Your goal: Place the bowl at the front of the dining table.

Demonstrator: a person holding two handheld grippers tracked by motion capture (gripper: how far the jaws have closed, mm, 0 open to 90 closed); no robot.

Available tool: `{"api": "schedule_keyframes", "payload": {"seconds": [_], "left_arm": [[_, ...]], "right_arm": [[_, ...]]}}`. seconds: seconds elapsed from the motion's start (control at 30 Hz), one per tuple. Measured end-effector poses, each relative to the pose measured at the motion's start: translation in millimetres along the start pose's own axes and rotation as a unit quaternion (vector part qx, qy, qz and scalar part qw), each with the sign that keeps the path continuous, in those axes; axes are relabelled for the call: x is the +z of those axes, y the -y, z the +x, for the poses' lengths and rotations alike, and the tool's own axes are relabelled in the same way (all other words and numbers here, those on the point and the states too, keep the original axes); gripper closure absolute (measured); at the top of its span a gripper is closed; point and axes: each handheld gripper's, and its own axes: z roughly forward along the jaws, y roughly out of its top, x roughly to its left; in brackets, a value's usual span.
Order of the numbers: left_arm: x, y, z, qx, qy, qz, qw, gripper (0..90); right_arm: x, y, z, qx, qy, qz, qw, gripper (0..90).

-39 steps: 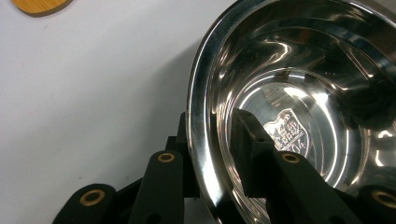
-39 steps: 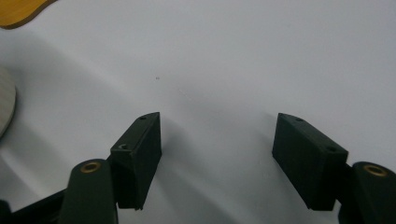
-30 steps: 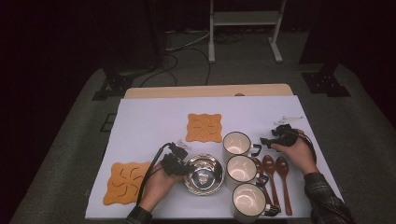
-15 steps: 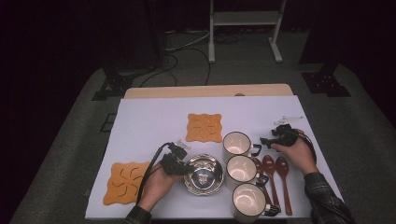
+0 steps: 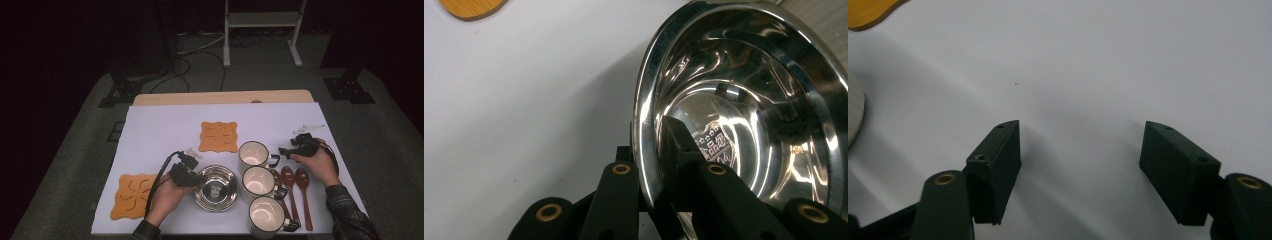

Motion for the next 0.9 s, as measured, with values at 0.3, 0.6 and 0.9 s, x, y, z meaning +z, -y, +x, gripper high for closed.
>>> {"api": "schedule_keyframes", "payload": {"seconds": [0.3, 0.6, 0.9], "left_arm": [[-5.4, -0.1, -0.5, 0.0, 0.004, -0.011, 0.9999, 85.6], [-10.4, -0.7, -2.8, 0.005, 0.006, -0.021, 0.9997, 85.6], [-12.4, -1.3, -3.2, 0.007, 0.002, -0.026, 0.9996, 85.2]], "right_arm": [[0.0, 0.1, 0.2, 0.0, 0.0, 0.0, 1.0, 30.7], [0.0, 0.1, 0.2, 0.001, 0.0, 0.0, 1.0, 30.7], [0.0, 0.2, 0.1, 0.0, 0.0, -0.001, 1.0, 30.7]]}}
